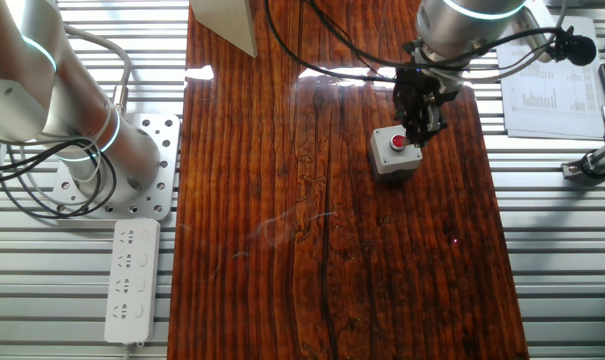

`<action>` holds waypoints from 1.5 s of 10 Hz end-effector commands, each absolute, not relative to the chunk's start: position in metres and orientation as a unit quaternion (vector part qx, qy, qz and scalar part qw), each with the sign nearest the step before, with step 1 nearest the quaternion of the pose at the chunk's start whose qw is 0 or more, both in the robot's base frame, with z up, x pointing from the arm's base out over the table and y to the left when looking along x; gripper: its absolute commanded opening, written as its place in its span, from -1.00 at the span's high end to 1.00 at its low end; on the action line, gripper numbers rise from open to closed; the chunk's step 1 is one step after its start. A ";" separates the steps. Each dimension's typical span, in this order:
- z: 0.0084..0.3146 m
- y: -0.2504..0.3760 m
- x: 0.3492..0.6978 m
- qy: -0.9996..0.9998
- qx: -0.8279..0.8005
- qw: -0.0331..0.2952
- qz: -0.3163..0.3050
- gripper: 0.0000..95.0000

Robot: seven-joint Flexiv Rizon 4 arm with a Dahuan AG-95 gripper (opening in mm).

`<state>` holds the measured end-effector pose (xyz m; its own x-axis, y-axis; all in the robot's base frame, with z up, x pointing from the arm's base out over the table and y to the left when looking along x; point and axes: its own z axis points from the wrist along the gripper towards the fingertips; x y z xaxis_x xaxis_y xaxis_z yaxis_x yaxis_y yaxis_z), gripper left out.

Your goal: Put the object on the shelf

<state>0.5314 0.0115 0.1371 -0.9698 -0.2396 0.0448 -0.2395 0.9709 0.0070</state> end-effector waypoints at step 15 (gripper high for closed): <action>0.075 0.017 0.556 -0.997 0.076 0.025 0.002 -1.00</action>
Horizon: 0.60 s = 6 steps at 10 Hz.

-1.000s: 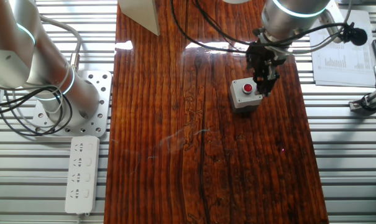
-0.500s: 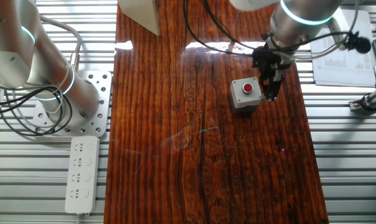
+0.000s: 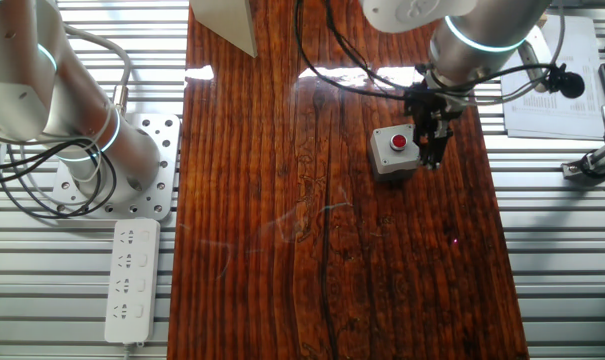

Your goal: Put the object on the shelf

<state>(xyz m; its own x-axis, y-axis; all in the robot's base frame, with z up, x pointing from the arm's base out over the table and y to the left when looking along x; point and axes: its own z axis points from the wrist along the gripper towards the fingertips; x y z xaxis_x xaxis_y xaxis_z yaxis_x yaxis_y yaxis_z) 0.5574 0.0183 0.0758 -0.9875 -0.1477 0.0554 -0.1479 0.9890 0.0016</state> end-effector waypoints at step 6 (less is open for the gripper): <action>0.063 0.012 0.542 -0.996 0.086 0.024 0.003 -1.00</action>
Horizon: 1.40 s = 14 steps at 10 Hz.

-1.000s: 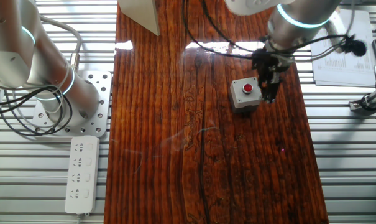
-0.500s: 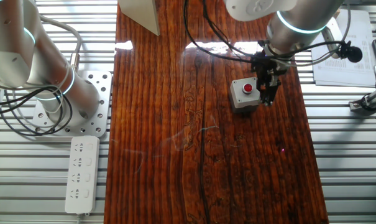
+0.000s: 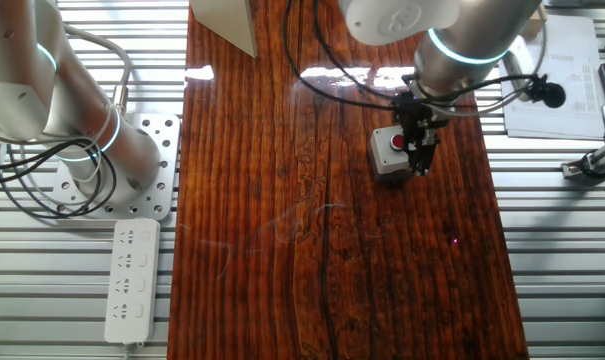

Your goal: Put the object on the shelf

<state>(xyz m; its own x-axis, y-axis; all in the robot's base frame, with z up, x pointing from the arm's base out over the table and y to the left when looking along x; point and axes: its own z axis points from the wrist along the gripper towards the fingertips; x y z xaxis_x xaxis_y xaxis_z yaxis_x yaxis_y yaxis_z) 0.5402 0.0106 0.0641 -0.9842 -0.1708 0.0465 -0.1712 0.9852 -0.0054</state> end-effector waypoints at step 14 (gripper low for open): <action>0.081 0.015 0.540 -0.995 0.098 0.028 0.004 1.00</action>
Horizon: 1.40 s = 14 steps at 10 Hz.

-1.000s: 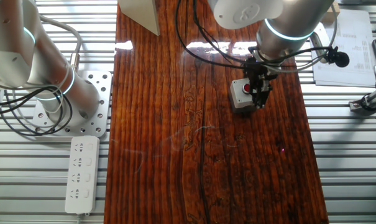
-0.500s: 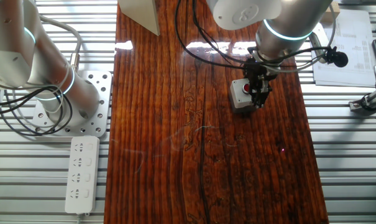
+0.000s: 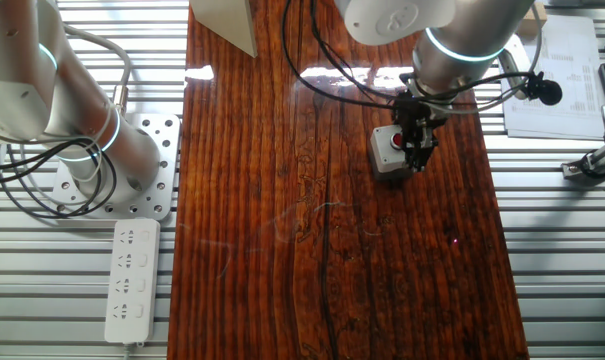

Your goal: Put the object on the shelf

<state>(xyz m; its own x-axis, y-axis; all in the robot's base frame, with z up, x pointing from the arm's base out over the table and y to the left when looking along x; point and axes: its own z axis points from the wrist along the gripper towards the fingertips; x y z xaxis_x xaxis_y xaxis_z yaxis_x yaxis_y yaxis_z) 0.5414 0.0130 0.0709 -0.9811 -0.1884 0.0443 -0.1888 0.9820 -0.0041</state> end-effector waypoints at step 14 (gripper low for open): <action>0.183 0.067 0.500 -0.993 0.102 0.055 0.006 1.00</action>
